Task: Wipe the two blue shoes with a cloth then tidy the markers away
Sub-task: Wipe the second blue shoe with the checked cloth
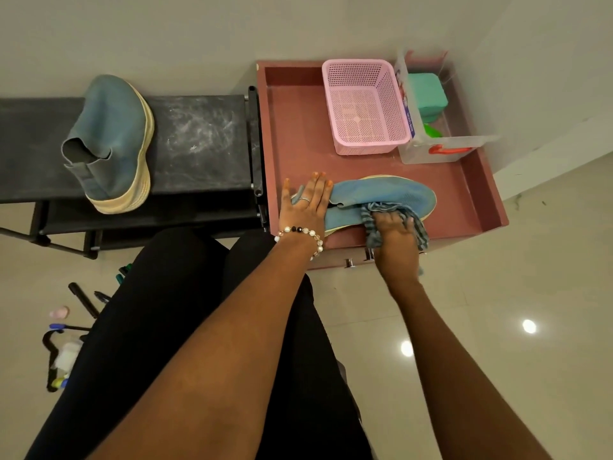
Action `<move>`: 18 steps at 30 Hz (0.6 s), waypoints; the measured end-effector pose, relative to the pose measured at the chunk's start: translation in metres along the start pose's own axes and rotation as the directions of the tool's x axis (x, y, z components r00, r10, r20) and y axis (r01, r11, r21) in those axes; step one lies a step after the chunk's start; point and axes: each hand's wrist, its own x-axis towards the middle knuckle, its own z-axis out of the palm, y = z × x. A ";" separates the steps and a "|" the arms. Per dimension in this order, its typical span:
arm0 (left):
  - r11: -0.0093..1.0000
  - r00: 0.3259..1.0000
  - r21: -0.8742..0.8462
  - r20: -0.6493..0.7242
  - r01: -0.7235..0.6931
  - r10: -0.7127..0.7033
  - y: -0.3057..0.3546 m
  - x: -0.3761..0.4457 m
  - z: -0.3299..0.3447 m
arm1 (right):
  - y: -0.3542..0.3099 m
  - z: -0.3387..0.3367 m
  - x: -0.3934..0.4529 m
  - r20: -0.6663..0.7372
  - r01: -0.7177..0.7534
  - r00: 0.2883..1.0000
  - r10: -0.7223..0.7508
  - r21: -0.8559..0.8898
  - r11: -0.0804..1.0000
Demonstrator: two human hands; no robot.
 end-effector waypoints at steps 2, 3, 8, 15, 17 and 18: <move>1.000 1.000 -0.003 -0.002 0.007 -0.007 0.001 -0.001 -0.001 | -0.024 0.005 -0.001 -0.044 -0.083 0.996 0.083 -0.004 0.997; 1.000 1.000 -0.004 -0.007 0.009 -0.009 0.001 -0.001 -0.002 | -0.037 0.008 -0.001 -0.015 -0.114 0.993 0.114 -0.003 0.993; 1.000 0.999 -0.020 -0.033 0.007 -0.007 0.000 0.000 0.000 | -0.064 0.022 -0.009 -0.007 0.132 0.991 -0.132 0.048 0.990; 1.000 1.000 -0.009 0.005 -0.008 0.008 -0.001 0.002 0.003 | 0.014 -0.003 0.005 0.006 0.132 0.991 -0.132 -0.077 0.988; 1.000 1.000 0.007 0.005 0.002 -0.002 0.000 0.001 0.002 | -0.001 -0.001 0.003 -0.014 -0.003 1.000 0.001 -0.122 0.993; 1.000 1.000 0.010 0.000 0.003 -0.003 0.000 0.001 0.001 | -0.018 0.000 0.002 0.017 -0.087 0.996 0.090 -0.125 0.988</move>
